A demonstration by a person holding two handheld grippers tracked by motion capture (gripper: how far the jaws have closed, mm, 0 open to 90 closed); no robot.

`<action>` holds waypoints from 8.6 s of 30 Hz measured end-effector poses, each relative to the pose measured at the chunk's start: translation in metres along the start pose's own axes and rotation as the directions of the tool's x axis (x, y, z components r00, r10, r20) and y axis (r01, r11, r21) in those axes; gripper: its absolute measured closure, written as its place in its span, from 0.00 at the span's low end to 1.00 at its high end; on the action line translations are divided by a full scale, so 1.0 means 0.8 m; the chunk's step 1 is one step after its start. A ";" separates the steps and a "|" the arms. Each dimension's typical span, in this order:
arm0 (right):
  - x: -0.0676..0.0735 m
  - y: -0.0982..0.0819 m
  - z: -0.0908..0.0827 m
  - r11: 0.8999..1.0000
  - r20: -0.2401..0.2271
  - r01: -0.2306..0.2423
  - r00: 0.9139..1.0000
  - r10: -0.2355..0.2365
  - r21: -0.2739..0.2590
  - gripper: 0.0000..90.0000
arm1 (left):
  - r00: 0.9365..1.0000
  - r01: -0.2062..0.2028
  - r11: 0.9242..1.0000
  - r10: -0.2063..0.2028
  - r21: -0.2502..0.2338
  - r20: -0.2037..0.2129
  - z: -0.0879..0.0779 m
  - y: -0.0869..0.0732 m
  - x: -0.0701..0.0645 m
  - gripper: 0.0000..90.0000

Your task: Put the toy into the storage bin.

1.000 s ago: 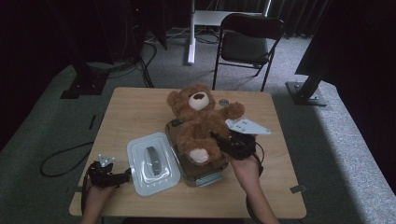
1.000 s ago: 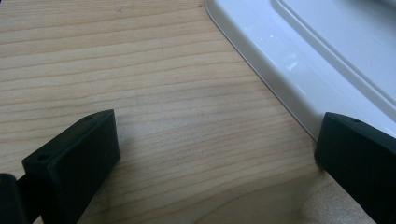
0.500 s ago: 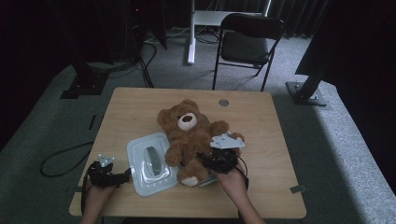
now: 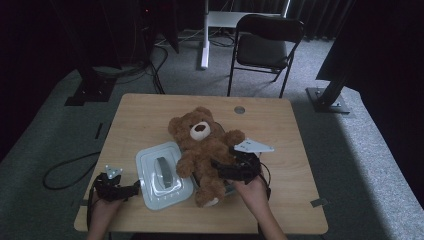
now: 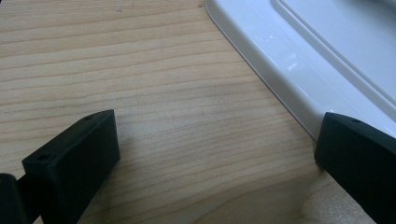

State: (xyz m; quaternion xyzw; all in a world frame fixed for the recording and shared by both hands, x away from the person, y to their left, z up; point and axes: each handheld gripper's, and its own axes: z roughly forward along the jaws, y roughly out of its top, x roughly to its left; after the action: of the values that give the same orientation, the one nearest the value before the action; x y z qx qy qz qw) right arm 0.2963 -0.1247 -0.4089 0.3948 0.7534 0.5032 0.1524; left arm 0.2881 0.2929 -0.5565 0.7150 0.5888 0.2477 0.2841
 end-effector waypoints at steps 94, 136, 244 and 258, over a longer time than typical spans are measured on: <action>-0.017 0.072 0.177 0.919 0.057 -0.030 0.998 0.009 0.393 0.30 | 1.000 0.002 1.000 -0.002 0.000 -0.001 0.000 -0.001 -0.001 0.01; -0.006 0.103 0.051 0.974 -0.021 0.035 0.999 -0.031 0.225 0.28 | 1.000 0.005 1.000 -0.005 -0.002 -0.002 -0.001 -0.001 0.000 0.01; -0.049 0.012 0.089 0.749 0.040 0.198 0.957 -0.287 0.632 1.00 | 0.676 -0.442 0.889 0.420 -0.124 0.606 -0.050 0.154 -0.256 0.99; -0.059 0.040 0.007 0.926 -0.048 0.104 0.994 -0.093 0.362 0.49 | 0.659 -0.414 0.879 0.469 -0.237 0.588 -0.091 0.150 -0.239 0.61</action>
State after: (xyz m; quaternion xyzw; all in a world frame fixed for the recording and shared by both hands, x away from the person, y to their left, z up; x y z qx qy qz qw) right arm 0.3442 -0.1508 -0.3913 0.3702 0.8547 0.3526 0.0904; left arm 0.2872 0.0962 -0.4242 0.8645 0.2572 0.0793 0.4244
